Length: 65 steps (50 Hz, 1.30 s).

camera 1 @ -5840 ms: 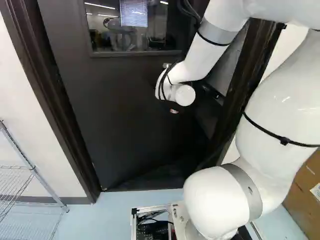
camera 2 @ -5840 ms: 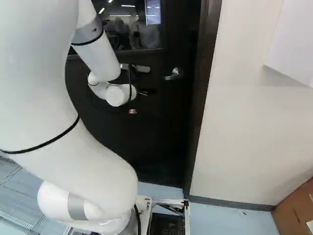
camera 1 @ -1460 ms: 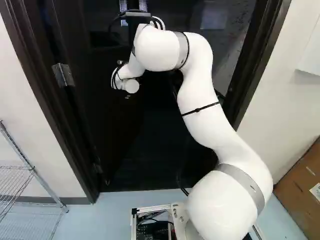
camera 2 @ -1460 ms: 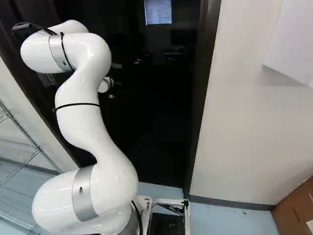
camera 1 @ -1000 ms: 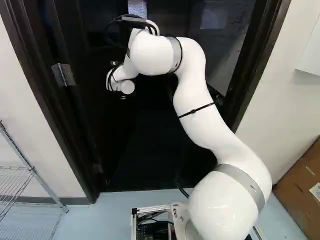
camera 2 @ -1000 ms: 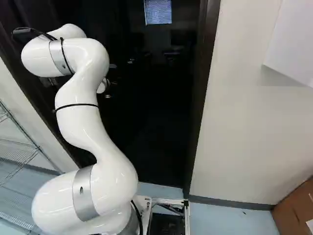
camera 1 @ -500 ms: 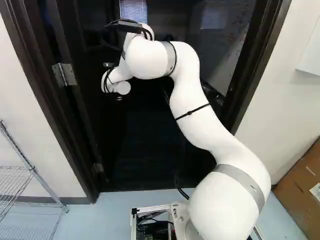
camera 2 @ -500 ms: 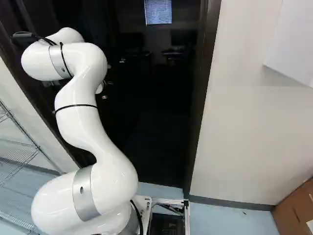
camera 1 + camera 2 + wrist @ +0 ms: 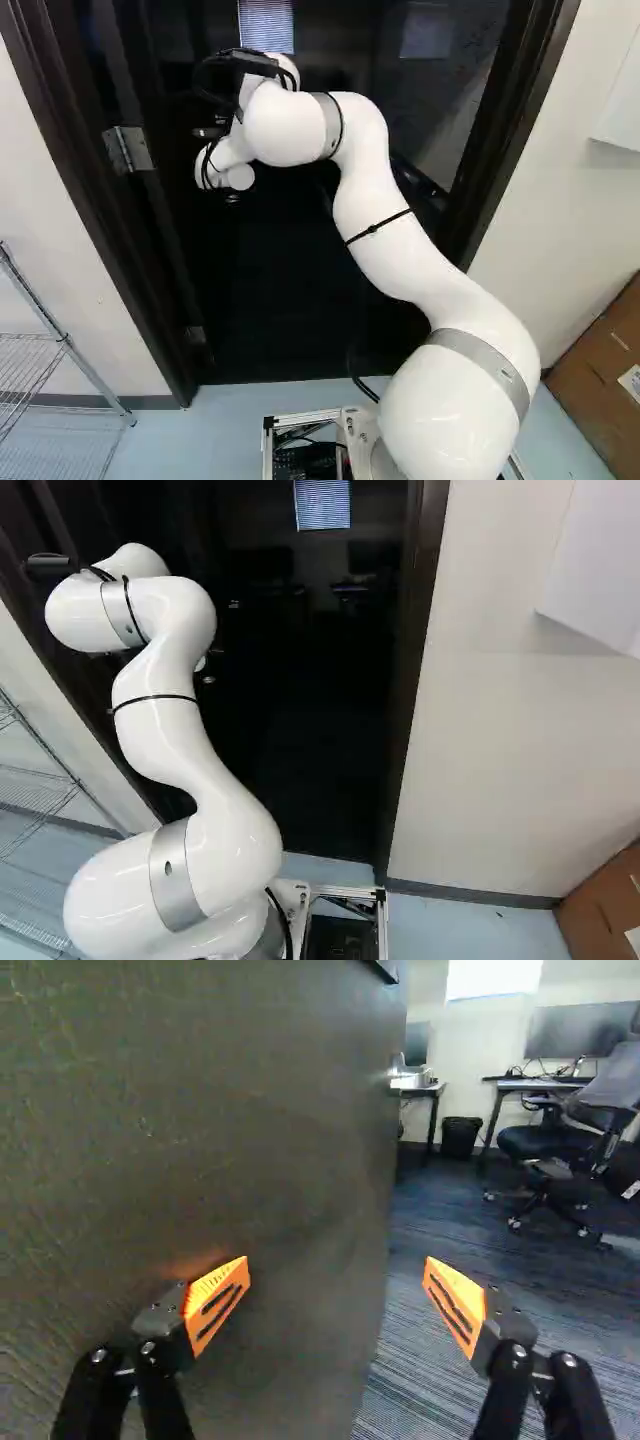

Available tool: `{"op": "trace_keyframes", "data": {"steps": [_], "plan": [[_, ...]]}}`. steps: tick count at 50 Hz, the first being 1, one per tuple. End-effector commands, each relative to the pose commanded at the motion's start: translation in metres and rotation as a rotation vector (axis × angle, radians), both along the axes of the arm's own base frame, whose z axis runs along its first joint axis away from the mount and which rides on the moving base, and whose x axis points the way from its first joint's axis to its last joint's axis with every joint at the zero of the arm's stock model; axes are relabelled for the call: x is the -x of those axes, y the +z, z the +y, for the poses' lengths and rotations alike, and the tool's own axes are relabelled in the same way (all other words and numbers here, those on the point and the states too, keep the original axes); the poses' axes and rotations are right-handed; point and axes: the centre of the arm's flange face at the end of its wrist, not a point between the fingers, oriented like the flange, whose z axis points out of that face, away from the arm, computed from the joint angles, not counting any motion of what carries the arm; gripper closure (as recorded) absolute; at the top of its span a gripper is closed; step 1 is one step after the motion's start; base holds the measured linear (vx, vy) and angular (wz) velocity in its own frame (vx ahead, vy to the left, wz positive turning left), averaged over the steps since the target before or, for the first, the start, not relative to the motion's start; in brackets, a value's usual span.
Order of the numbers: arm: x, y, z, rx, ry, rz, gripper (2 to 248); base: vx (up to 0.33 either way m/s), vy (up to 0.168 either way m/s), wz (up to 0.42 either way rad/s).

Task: Open the door and move inside

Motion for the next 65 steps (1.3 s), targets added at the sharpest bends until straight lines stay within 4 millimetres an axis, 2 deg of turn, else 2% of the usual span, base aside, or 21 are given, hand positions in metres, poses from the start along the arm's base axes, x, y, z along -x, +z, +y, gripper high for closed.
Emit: {"op": "trace_keyframes", "data": {"steps": [23, 34, 45, 65], "plan": [[0.001, -0.007, 0.03, 0.049, 0.081, -0.012, 3, 0.0, 0.0, 0.0], [0.001, -0.008, 0.034, 0.054, 0.09, -0.014, 3, 0.0, 0.0, 0.0], [0.002, -0.007, 0.026, 0.057, 0.082, -0.008, 3, 0.0, 0.0, 0.0], [0.01, 0.0, -0.008, 0.072, 0.052, 0.019, 3, 0.0, 0.0, 0.0]]}}
